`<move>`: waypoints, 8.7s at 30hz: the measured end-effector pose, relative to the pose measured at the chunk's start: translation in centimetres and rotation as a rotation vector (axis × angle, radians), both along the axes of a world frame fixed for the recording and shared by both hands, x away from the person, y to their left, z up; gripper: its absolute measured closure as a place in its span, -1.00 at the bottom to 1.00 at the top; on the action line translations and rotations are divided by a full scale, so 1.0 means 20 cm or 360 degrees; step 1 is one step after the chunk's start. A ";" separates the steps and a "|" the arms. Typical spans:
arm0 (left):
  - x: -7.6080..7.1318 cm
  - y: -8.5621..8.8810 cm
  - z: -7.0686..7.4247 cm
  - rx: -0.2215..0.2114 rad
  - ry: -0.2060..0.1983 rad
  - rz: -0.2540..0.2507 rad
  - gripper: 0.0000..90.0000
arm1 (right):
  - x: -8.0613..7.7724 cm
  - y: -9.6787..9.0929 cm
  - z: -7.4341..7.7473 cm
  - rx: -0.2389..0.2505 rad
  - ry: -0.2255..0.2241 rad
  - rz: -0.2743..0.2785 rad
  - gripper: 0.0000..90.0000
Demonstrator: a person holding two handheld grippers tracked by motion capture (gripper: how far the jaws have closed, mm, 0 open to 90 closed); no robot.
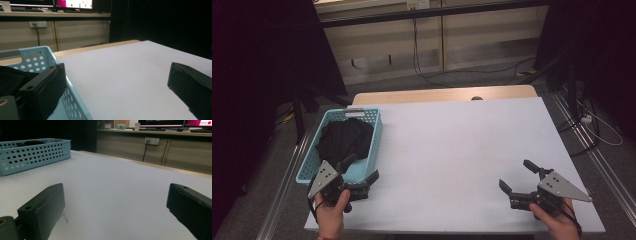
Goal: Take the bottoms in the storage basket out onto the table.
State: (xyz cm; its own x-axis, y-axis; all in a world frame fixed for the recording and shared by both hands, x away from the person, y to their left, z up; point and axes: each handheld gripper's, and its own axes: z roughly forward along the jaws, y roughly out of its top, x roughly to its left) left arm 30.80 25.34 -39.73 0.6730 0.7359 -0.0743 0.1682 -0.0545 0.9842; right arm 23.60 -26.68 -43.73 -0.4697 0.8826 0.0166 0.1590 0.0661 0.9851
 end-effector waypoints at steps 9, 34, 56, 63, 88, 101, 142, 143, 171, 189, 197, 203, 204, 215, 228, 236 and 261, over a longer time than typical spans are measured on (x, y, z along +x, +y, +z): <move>0.00 0.00 0.01 0.0002 0.0000 -0.0005 -0.95 | 0.00 0.00 0.00 -0.0008 -0.0007 0.0009 -0.97; 0.19 0.00 0.25 0.0043 -0.0010 0.0028 -0.96 | -0.01 -0.01 0.00 -0.0002 0.0000 0.0000 -0.97; 0.52 0.02 0.27 0.0105 0.0082 0.0175 -0.96 | -0.01 -0.01 0.00 0.0005 0.0003 0.0008 -0.96; 0.60 0.10 0.27 0.0071 0.0121 0.0276 -0.96 | -0.01 -0.01 0.00 0.0010 0.0007 0.0016 -0.96; 0.81 0.26 0.05 0.0209 0.0419 0.0585 -0.95 | -0.01 0.00 0.00 0.0017 0.0013 0.0034 -0.96; 0.89 0.28 -0.04 0.0281 0.0646 0.0697 -0.93 | -0.01 0.00 0.00 0.0017 0.0020 0.0040 -0.96; 0.97 0.26 -0.25 0.0591 0.1018 0.0800 -1.00 | -0.01 0.01 -0.01 0.0032 0.0031 0.0083 -0.96; 0.97 0.25 -0.25 0.0598 0.1009 0.0801 -1.00 | -0.01 0.01 -0.01 0.0032 0.0031 0.0083 -0.96; 0.94 0.16 -0.18 0.0632 0.1195 0.0844 -0.03 | -0.01 0.02 0.00 0.0013 0.0024 0.0098 -0.95; 0.94 0.21 -0.07 0.0457 0.1265 0.0821 0.61 | -0.01 0.01 0.00 0.0034 0.0030 0.0094 -0.95; 0.93 0.23 0.10 0.0426 0.1164 0.0828 0.79 | -0.01 0.00 0.00 0.0034 0.0025 0.0087 -0.95; 0.93 0.26 0.05 0.0459 0.1103 0.0813 0.58 | -0.02 0.01 0.00 0.0031 0.0021 0.0091 -0.95; 0.93 0.26 0.03 0.0467 0.1100 0.0817 0.31 | -0.02 0.01 0.00 0.0032 0.0025 0.0090 -0.95; 0.92 0.24 -0.23 0.0727 0.1081 0.0687 -0.97 | -0.01 0.01 0.00 0.0034 0.0025 0.0095 -0.95; 0.89 0.23 -0.27 0.0621 0.1033 0.0841 -0.91 | -0.02 0.01 0.00 0.0035 0.0017 0.0100 -0.95; 0.88 0.23 -0.23 0.0622 0.1033 0.0843 -0.04 | -0.02 0.01 0.00 0.0030 0.0023 0.0103 -0.95; 0.90 0.30 0.02 0.0389 0.1145 0.0868 0.54 | -0.01 0.00 0.00 0.0050 0.0032 0.0110 -0.95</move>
